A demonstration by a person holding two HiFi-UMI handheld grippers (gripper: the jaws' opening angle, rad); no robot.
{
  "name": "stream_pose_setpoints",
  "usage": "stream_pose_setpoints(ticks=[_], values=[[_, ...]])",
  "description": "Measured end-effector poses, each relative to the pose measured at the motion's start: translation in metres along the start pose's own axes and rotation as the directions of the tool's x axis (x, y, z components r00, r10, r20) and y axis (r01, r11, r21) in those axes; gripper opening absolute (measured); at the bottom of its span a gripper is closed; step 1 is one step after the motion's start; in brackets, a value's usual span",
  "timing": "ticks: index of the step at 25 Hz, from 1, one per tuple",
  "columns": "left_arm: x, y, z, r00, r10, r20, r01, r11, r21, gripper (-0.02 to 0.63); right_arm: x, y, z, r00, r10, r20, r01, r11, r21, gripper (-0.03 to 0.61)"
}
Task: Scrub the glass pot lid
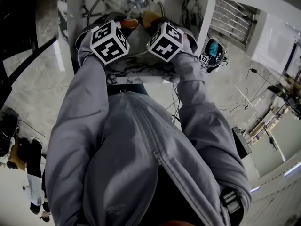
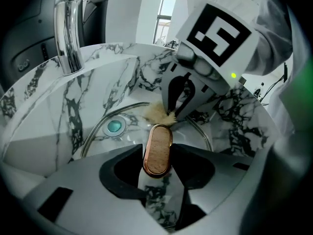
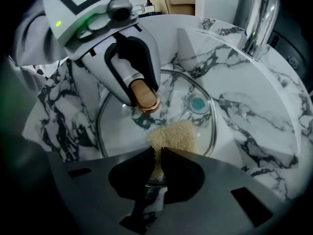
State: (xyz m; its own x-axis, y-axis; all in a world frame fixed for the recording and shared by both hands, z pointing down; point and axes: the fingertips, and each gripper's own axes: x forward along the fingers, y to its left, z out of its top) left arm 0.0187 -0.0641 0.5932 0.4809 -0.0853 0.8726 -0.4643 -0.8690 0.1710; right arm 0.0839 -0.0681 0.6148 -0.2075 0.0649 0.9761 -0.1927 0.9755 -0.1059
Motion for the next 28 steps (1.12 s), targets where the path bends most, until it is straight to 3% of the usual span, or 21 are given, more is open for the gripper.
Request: stream_pose_setpoints(ticks=[4,6,10,15,16,21,28], values=[[0.001,0.000,-0.002,1.000,0.001,0.000,-0.001,0.999,-0.044,0.203,0.001,0.028,-0.011,0.999,0.046,-0.014,-0.046,0.999,-0.006,0.055],[0.000,-0.003,-0.005,1.000,0.005,-0.011,-0.006,0.999,-0.054,0.250,0.001,0.042,-0.015,0.997,0.080,-0.022,-0.080,0.997,-0.002,0.055],[-0.013,-0.011,-0.002,1.000,0.027,0.016,-0.026,0.997,-0.070,0.250,0.001,0.067,-0.024,0.989,0.140,-0.047,-0.140,0.990,0.006,0.055],[-0.040,-0.021,0.006,0.997,0.066,0.029,-0.065,0.997,-0.040,0.249,-0.013,0.090,-0.027,0.984,0.171,-0.054,-0.170,0.985,0.024,0.054],[-0.047,-0.026,0.007,0.997,0.070,0.033,-0.069,0.997,-0.037,0.243,-0.019,0.095,-0.027,0.985,0.167,-0.048,-0.166,0.986,0.028,0.054],[-0.087,-0.046,0.016,0.994,0.092,0.058,-0.091,0.996,-0.019,0.043,-0.054,0.106,-0.019,0.994,0.112,-0.018,-0.111,0.993,0.042,0.054],[-0.150,-0.081,0.028,0.978,0.176,0.114,-0.175,0.984,-0.018,0.017,-0.134,0.120,-0.006,0.992,-0.049,0.114,0.031,0.987,0.159,0.054]])
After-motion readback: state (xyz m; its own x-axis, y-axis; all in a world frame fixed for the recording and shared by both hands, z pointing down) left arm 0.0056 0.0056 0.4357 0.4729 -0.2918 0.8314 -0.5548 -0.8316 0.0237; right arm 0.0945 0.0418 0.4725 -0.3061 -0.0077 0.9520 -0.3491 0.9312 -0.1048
